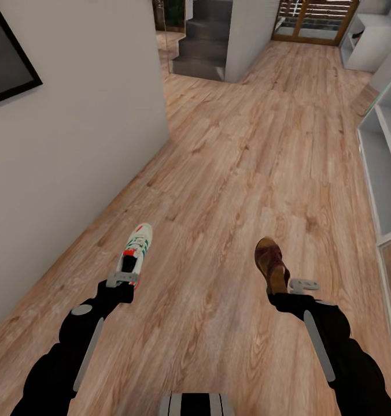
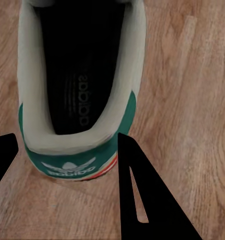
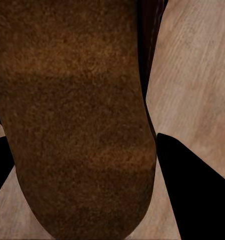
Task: Pick up the two gym shoes and the two sandals from the corridor floor and place them onto the hallstand (shoe rack) in the corridor, making sure they are on the rack and not on the floor. Arrange them so the two gym shoes are next to each other and the two sandals are next to each other.
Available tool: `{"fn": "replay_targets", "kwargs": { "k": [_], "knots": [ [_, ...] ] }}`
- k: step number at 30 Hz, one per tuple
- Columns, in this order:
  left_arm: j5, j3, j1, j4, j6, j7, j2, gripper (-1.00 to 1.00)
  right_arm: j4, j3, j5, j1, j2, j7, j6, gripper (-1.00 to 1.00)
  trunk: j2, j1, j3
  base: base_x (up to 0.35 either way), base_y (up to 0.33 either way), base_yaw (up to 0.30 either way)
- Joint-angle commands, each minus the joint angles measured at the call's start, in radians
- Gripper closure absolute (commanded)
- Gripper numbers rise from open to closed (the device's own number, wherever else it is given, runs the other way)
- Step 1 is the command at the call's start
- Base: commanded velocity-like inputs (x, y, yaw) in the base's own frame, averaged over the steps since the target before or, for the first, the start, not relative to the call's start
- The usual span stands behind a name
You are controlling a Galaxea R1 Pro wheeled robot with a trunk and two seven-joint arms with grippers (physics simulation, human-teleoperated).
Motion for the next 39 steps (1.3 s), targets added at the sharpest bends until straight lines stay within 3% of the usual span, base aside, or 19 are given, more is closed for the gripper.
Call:
{"fn": "replay_targets", "kwargs": {
  "k": [1, 20, 39],
  "knots": [
    [-0.008, -0.001, 0.0, -0.001, 0.005, -0.006, 0.0, 1.0, -0.001, -0.001, -0.009, 0.0, 0.0, -0.003, 0.004, 1.0, 0.0, 0.0, 0.001, 0.333, 0.0, 0.0],
    [-0.008, -0.001, 0.001, -0.001, 0.005, -0.007, 0.002, 1.0, -0.001, -0.001, -0.009, -0.001, 0.001, -0.003, 0.004, 1.0, 0.0, 0.0, 0.028, 0.333, -0.001, -0.01],
    [-0.008, -0.001, 0.003, -0.001, 0.005, -0.008, 0.002, 1.0, -0.001, 0.0, -0.009, 0.0, 0.001, -0.003, 0.004, 1.0, 0.0, 0.0, 0.054, 0.333, -0.092, -0.188]
  ]
}}
